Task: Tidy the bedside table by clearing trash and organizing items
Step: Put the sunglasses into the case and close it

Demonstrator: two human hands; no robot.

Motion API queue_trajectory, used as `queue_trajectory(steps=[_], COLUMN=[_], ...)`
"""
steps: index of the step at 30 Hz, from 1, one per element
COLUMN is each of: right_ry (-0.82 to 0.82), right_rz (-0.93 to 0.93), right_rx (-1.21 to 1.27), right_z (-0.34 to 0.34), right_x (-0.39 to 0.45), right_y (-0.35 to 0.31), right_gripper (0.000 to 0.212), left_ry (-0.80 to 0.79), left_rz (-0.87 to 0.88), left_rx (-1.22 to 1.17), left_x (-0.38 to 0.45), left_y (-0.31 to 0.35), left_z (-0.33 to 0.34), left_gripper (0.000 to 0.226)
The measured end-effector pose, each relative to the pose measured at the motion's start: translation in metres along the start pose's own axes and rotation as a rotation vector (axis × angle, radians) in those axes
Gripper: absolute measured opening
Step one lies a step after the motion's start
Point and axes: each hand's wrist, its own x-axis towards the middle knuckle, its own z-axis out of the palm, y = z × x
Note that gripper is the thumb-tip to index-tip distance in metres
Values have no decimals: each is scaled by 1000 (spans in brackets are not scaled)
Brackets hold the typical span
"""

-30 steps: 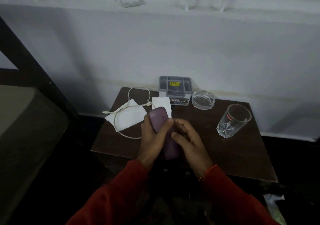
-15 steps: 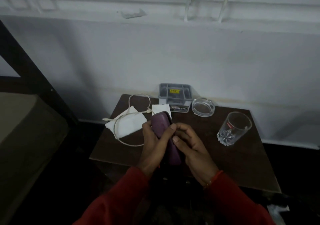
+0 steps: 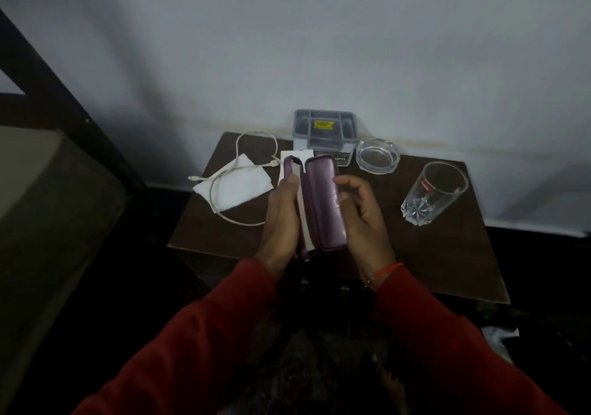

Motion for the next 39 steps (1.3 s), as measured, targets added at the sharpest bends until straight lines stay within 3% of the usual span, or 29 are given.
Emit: queue_trajectory(steps=[3,8,12,17,20,28,30,33,36,39], right_ry=[114,146,145,-120,-298,-398,-371,-197,38,165], right_rz=[39,108,102,255,369,340,354,364,251,102], right_rx=[42,157,125,127,77,188,133,111,134,183], right_z=[-4,-6,-4,3,4,-6,-11,-19,-28,-28], right_x=[4,8,12,4,-1,2,4,11,20,20], right_y=[4,4,7,10,7,15,19,20,16,3], right_gripper=[23,17,12,29,26,35,35,33,30,26], left_ry=[1,-46,-47,15,30,10,20,87,159,190], left_rz=[-47,-31,-102,-149,-144,-121,-100,-36,33,-7], left_rx=[-72,-100,-229,-474,-558,-613,-625,-616,-564,-472], left_x=[3,6,3,7,12,15,17,19,22,26], left_y=[-3,-1,-2,6,7,7,8,10,6,-1], left_z=[-1,-5,-3,-10,-16,-22,-23,-26,-29,-29], left_gripper=[43,53,48,46,47,56,59,57,56,58])
